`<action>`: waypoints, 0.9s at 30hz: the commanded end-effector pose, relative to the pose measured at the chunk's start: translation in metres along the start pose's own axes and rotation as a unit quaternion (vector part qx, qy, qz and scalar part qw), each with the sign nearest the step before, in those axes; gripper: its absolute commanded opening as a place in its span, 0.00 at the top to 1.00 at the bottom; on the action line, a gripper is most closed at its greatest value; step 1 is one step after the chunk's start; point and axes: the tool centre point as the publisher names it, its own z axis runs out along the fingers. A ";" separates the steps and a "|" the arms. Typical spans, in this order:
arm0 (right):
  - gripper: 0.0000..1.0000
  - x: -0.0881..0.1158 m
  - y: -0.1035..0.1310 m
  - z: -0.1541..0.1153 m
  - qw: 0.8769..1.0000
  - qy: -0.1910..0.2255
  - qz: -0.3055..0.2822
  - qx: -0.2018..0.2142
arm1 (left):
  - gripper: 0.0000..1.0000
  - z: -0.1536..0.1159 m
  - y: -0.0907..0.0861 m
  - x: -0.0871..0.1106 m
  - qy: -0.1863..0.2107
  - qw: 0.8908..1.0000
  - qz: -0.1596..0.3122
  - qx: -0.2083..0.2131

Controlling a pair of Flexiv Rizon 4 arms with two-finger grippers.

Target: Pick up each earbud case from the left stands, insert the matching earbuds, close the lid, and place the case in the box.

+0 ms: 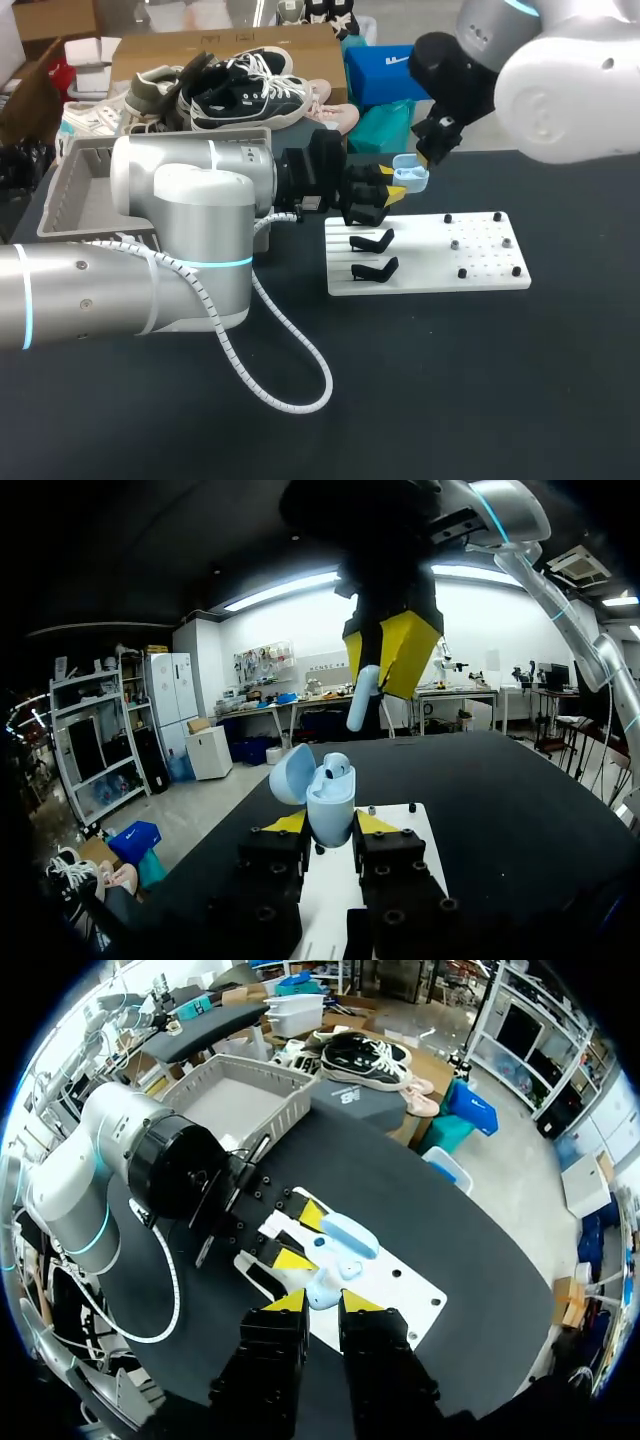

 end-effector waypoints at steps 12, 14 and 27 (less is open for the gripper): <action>1.00 -0.012 0.004 0.019 1.000 0.016 -0.021 0.013 | 1.00 0.000 -0.003 0.000 -0.001 1.000 0.000 -0.005; 1.00 -0.012 0.004 0.020 1.000 0.017 -0.023 0.013 | 1.00 0.000 -0.003 0.000 -0.001 1.000 0.000 -0.005; 1.00 -0.016 0.002 0.028 0.999 0.026 -0.028 0.021 | 1.00 0.000 -0.003 0.000 -0.001 1.000 0.000 -0.005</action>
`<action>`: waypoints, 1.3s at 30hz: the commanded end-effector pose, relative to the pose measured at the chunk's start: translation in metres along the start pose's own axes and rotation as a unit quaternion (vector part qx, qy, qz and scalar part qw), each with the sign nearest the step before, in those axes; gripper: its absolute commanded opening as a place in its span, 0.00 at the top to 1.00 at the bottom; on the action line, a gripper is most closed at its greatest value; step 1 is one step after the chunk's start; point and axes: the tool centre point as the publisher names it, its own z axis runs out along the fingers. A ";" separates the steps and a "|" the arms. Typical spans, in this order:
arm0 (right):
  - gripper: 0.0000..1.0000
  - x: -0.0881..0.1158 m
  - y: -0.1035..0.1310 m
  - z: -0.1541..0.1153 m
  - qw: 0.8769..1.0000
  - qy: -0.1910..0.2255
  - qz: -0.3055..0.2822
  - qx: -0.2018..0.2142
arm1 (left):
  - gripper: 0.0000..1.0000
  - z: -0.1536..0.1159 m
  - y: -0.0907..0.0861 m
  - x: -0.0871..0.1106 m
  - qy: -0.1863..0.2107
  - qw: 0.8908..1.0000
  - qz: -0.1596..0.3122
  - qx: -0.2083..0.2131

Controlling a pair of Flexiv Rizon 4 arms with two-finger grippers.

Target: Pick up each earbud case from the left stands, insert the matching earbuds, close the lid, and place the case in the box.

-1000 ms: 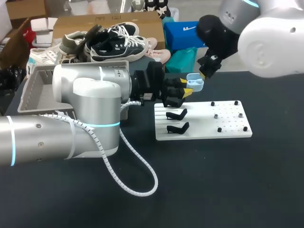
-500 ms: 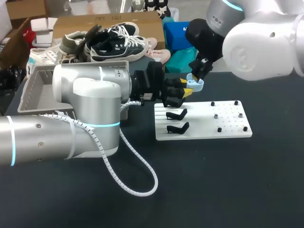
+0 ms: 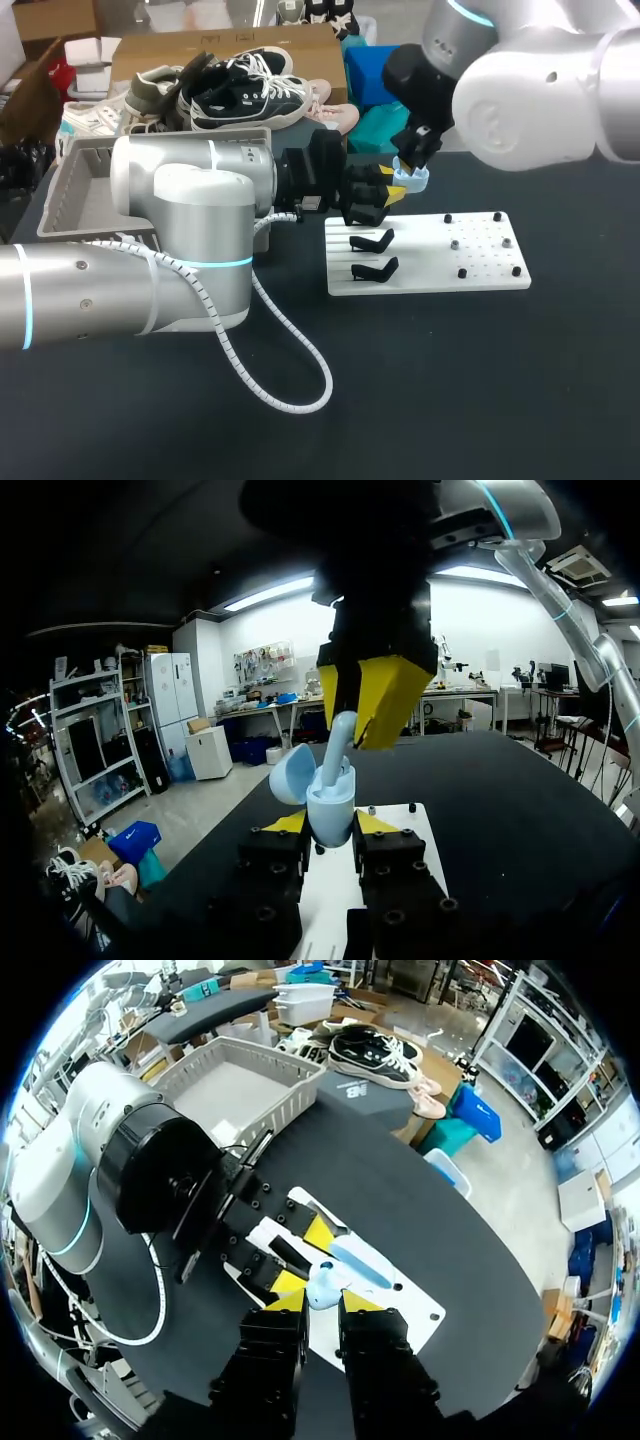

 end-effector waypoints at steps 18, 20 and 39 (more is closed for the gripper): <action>1.00 -0.005 -0.003 0.009 1.000 0.012 0.003 0.000 | 1.00 0.000 -0.003 0.000 -0.001 1.000 0.000 -0.005; 1.00 -0.005 -0.002 0.010 1.000 0.013 0.002 0.000 | 1.00 0.000 -0.003 0.000 -0.001 1.000 0.000 -0.005; 0.78 -0.003 -0.004 0.012 1.000 0.021 0.007 0.000 | 1.00 0.000 -0.003 0.000 -0.001 1.000 0.000 -0.005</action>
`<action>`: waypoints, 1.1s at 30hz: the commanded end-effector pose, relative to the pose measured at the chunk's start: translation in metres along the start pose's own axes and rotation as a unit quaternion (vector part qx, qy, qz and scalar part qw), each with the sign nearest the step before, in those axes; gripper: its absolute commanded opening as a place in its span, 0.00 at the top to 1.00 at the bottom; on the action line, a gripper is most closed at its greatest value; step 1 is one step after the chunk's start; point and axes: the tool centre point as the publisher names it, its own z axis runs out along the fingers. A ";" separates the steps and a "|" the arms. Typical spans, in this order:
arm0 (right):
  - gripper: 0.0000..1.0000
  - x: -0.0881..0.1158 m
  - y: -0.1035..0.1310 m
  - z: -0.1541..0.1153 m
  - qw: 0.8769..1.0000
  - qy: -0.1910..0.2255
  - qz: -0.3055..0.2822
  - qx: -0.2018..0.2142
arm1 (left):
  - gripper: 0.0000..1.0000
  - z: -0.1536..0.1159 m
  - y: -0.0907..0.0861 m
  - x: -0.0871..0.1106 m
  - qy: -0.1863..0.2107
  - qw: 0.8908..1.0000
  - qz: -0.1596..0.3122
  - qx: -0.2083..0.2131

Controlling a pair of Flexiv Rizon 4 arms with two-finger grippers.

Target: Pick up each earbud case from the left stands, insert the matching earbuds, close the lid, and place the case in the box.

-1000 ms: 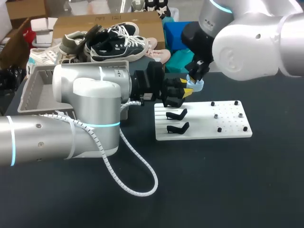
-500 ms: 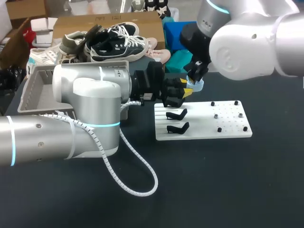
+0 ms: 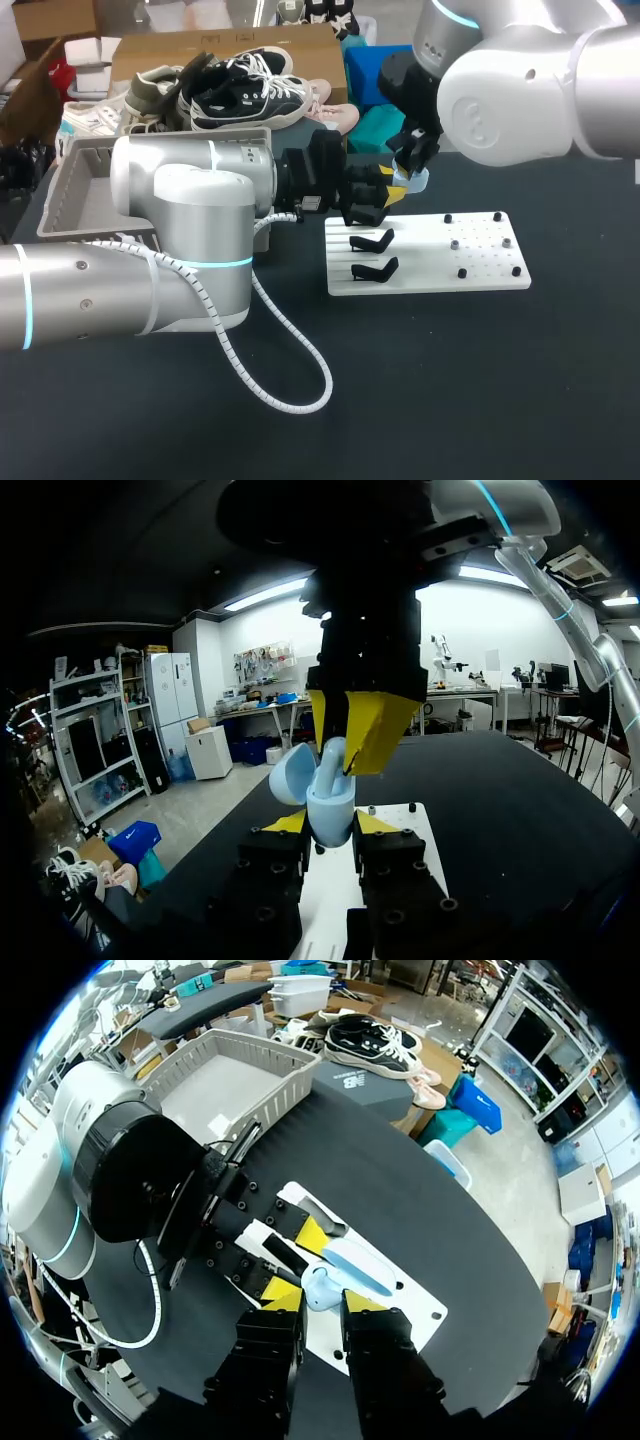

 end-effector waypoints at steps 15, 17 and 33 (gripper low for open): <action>0.76 -0.001 0.000 -0.005 1.000 -0.007 -0.002 -0.004 | 1.00 0.000 -0.002 0.000 -0.001 1.000 0.001 -0.005; 0.75 -0.001 -0.001 -0.008 1.000 -0.008 -0.001 -0.005 | 1.00 0.000 -0.002 0.000 -0.001 1.000 0.001 -0.005; 0.89 0.016 -0.013 -0.022 0.999 -0.027 0.027 -0.008 | 1.00 0.000 -0.002 0.000 -0.001 1.000 0.001 -0.005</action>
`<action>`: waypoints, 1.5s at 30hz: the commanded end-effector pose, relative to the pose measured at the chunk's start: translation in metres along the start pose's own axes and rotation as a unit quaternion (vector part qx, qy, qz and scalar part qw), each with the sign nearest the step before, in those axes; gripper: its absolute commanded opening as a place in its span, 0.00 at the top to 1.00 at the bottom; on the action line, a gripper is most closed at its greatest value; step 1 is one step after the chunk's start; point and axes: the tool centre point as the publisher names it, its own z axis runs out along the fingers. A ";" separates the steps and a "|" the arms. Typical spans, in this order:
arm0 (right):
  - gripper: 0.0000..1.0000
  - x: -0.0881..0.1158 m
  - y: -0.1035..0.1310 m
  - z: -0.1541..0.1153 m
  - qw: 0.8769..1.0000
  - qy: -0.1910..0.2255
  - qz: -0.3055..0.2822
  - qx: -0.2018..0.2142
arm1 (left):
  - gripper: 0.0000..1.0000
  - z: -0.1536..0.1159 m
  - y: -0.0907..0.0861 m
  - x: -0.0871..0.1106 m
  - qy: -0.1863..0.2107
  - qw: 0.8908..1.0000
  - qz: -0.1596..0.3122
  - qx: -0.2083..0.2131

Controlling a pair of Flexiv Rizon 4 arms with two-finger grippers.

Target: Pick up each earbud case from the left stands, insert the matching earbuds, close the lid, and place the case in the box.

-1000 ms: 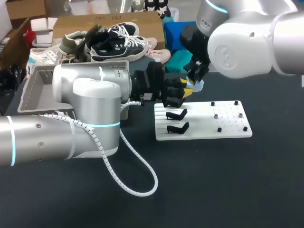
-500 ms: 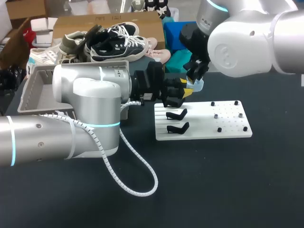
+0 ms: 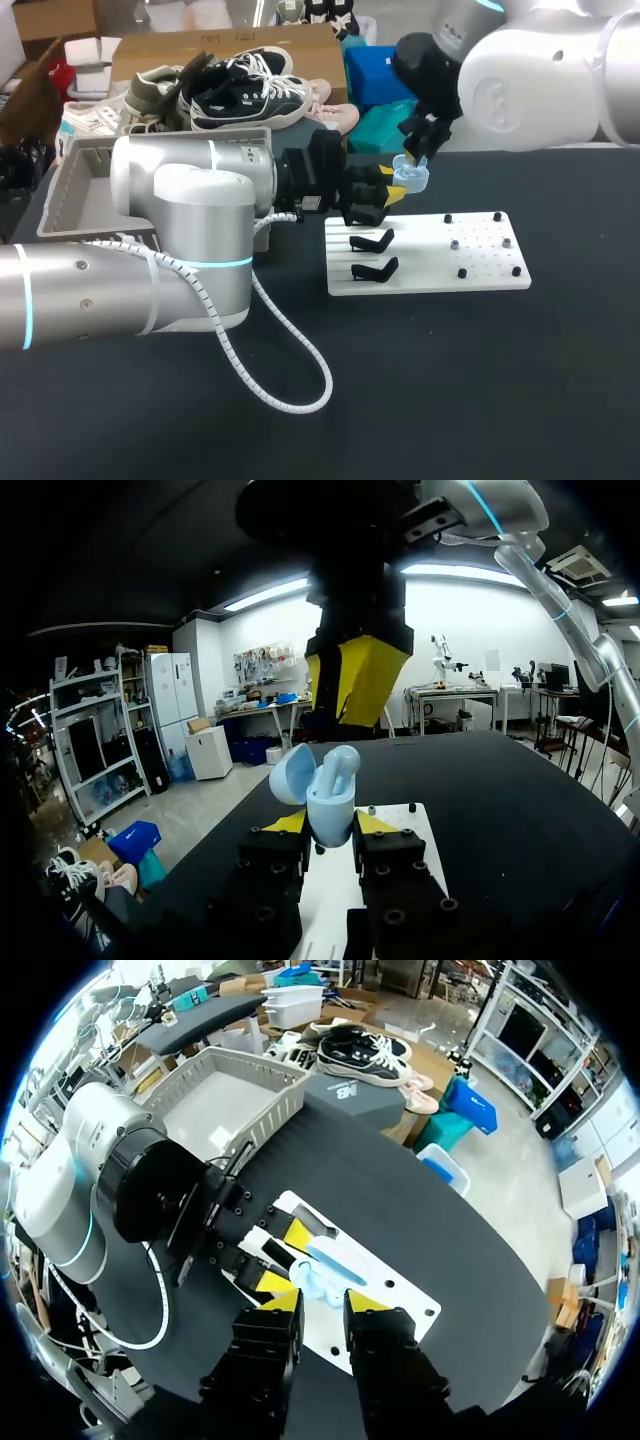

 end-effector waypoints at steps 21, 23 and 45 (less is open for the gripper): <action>1.00 0.023 0.007 0.018 1.000 0.017 0.015 -0.014 | 1.00 0.000 -0.002 0.000 -0.001 1.000 0.000 -0.005; 1.00 0.021 0.007 0.018 1.000 0.018 0.015 -0.013 | 1.00 0.000 -0.002 0.000 -0.001 1.000 0.000 -0.005; 1.00 0.009 0.015 0.014 1.000 0.013 -0.003 -0.012 | 1.00 0.000 -0.002 0.000 -0.001 1.000 0.000 -0.005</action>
